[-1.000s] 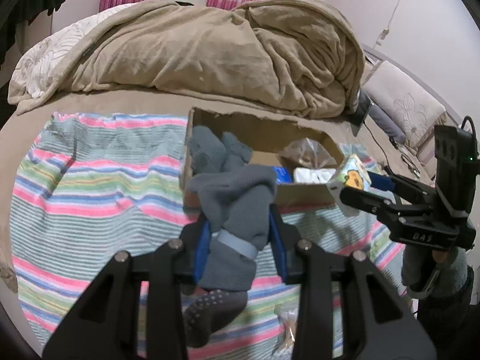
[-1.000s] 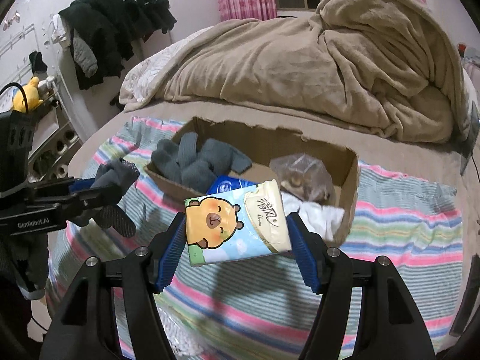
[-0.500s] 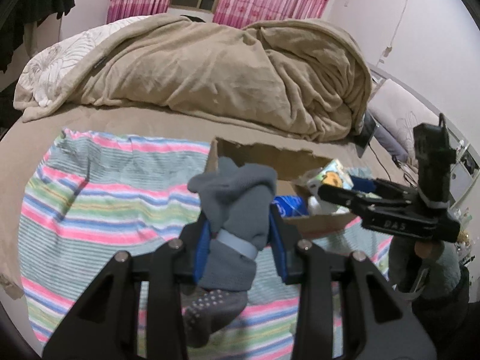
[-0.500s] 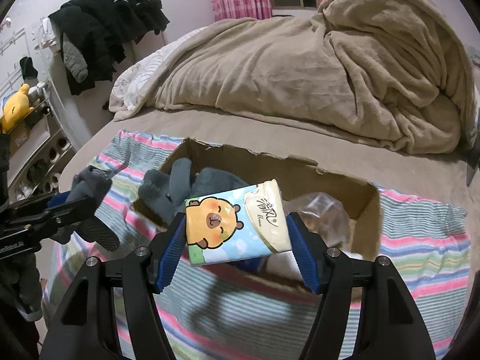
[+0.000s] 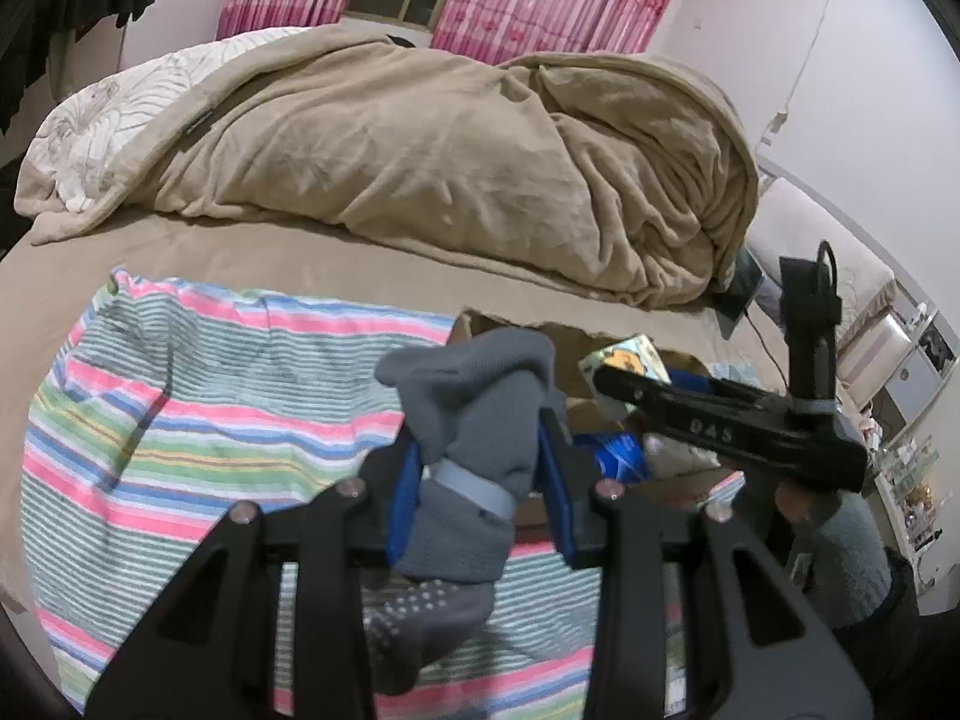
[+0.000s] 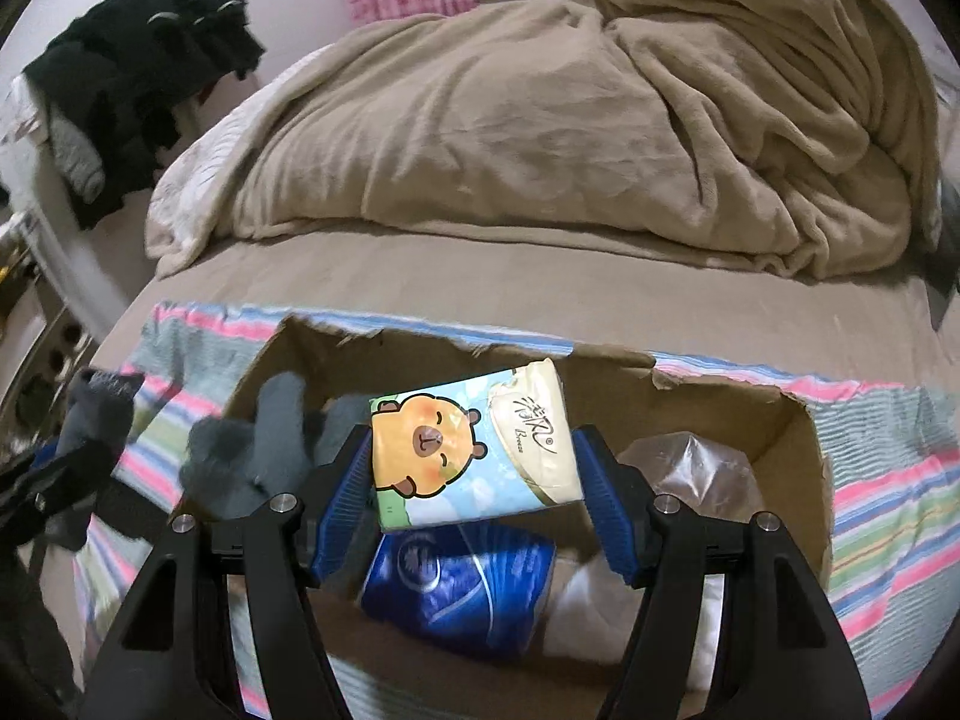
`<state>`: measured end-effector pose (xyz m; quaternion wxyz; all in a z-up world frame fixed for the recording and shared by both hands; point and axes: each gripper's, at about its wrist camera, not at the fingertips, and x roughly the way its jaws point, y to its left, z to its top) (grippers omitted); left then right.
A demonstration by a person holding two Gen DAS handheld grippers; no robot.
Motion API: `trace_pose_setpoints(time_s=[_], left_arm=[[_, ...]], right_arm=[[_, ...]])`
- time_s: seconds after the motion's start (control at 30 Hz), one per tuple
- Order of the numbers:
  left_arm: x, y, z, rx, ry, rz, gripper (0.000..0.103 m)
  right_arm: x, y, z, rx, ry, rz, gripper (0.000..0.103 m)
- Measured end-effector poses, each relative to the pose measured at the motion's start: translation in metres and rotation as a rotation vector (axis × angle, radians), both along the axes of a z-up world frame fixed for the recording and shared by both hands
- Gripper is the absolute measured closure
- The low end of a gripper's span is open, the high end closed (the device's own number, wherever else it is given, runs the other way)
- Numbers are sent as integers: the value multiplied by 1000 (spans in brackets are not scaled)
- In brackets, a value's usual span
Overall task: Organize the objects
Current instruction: 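Place the tissue pack and grey socks into the box, opening both grippers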
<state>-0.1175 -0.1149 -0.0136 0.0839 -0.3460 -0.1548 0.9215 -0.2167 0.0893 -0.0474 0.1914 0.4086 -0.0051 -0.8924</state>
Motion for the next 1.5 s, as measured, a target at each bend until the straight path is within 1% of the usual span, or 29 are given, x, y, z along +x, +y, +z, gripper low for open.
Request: trace_pose_setpoints(time_s=[0.1, 0.23, 0.3, 0.33, 0.37, 0.47, 0.67, 0.97, 1.1, 1.17, 1.27, 1.5], left_arm=[[-3, -2, -1, 6, 0, -2, 66], [-2, -3, 1, 6, 5, -2, 66], [-1, -4, 2, 7, 4, 0, 66], [-1, -4, 3, 7, 4, 1, 66], [-1, -3, 4, 7, 4, 0, 66], [0, 0, 6, 0, 5, -6, 66], [1, 16, 16, -19, 12, -20, 66], [-10, 53, 25, -55, -3, -52, 66], [-23, 66, 19, -51, -28, -56, 66], [-31, 73, 14, -34, -44, -62, 66], [-41, 84, 8, -35, -55, -73, 66], [-79, 119, -10, -18, -106, -103, 66]], right_arm=[[-7, 0, 0, -42, -9, -56, 33], [-15, -7, -12, -2, -41, -90, 34], [-14, -9, -13, 8, -31, -88, 33], [-13, -10, -12, 8, -26, -86, 32], [-12, -8, -11, 1, -25, -86, 28], [-7, -5, -4, -2, -11, -81, 21], [5, 12, 9, -22, 12, -76, 21], [27, 47, 37, -26, 86, -63, 21], [31, 63, 40, -30, 98, -65, 21], [31, 72, 38, -39, 91, -71, 21], [32, 81, 32, -42, 83, -72, 21], [31, 104, 24, -62, 72, -94, 21]])
